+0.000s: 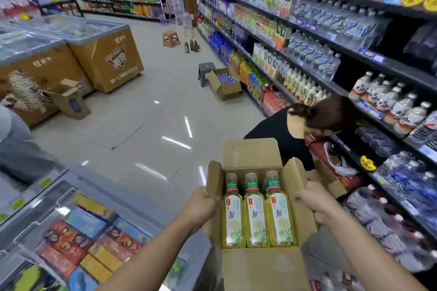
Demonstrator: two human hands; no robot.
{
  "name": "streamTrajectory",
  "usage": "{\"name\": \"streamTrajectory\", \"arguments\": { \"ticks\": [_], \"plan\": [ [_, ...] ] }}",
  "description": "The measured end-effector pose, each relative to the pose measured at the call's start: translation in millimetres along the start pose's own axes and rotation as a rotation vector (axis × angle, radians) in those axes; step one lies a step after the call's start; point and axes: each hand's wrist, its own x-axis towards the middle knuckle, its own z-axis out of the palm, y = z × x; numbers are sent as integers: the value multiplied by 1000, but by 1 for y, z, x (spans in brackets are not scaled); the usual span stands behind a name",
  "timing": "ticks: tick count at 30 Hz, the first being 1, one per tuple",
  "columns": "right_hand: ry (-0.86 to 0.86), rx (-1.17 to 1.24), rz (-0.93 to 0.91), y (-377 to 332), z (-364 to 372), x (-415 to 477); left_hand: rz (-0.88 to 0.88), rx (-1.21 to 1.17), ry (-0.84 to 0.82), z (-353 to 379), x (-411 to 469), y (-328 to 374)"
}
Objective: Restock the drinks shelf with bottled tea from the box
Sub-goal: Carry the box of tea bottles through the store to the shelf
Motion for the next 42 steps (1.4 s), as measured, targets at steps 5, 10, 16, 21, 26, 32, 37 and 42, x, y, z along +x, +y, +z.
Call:
{"name": "streamTrajectory", "arguments": {
  "ticks": [5,10,16,21,26,32,37,42],
  "plan": [
    [21,-30,5,-61,21,71,-11,-39,7,-20,89,30],
    [-72,-84,-13,-124,43,153,-48,-74,59,-43,167,61],
    [-255,-169,-69,-205,82,255,-72,-179,165,-66,240,81],
    [-352,-253,-118,-282,131,330,-124,-210,304,-103,302,106],
    [-386,-306,-149,-361,201,401,-148,-248,384,-162,374,139],
    [-409,-345,-148,-449,296,483,-132,-226,387,-260,476,170],
    [-404,-329,-156,-537,376,529,-160,-195,355,-363,574,199],
    [-376,-267,-166,-624,447,584,-143,-163,371,-450,674,241]
  ]
}}
